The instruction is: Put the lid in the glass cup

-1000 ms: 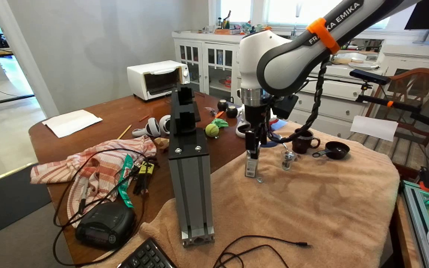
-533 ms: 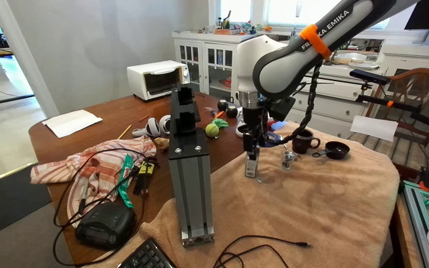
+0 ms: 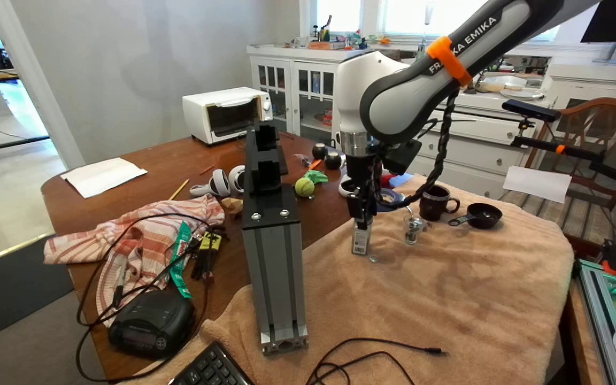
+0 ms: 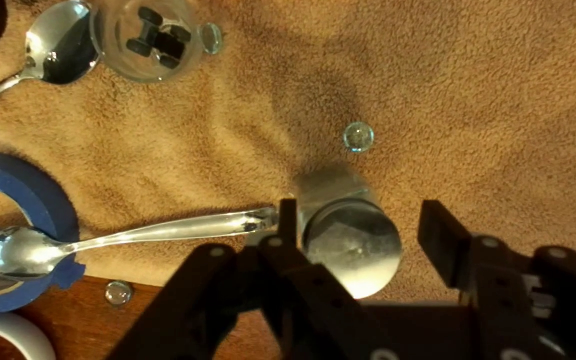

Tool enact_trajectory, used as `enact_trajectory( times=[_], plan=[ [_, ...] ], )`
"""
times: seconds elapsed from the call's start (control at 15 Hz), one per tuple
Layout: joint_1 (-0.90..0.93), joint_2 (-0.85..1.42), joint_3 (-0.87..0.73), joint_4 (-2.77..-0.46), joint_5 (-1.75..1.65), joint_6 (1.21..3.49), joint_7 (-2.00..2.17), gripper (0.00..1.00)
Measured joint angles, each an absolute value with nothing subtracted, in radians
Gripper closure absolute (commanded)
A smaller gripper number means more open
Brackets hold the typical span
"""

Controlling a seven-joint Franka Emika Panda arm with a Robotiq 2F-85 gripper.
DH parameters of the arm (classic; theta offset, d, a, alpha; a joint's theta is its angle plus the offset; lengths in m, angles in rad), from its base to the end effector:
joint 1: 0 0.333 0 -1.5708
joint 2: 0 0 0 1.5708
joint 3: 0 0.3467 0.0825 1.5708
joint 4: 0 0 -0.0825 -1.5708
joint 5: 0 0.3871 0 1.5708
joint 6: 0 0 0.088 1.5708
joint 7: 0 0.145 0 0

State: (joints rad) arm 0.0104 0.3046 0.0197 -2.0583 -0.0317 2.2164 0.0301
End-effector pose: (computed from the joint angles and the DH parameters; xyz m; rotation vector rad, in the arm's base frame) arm 0.5790 0.0153 0.2651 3.1109 0.0318 -0.2272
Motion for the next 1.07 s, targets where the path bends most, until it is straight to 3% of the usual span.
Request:
enact_trajectory(
  times=[0.07, 0.47, 0.53, 0.67, 0.8, 1.07],
  plan=[
    [0.011, 0.306, 0.020, -2.056, -0.032, 2.216, 0.031, 0.48],
    [0.014, 0.310, 0.019, -2.046, -0.039, 2.216, 0.043, 0.31],
    [0.015, 0.310, 0.019, -2.044, -0.045, 2.216, 0.049, 0.37],
    [0.017, 0.310, 0.019, -2.040, -0.056, 2.216, 0.060, 0.62],
    [0.019, 0.311, 0.019, -2.040, -0.066, 2.216, 0.068, 0.77],
    [0.022, 0.311, 0.018, -2.039, -0.076, 2.216, 0.081, 0.77]
  ],
)
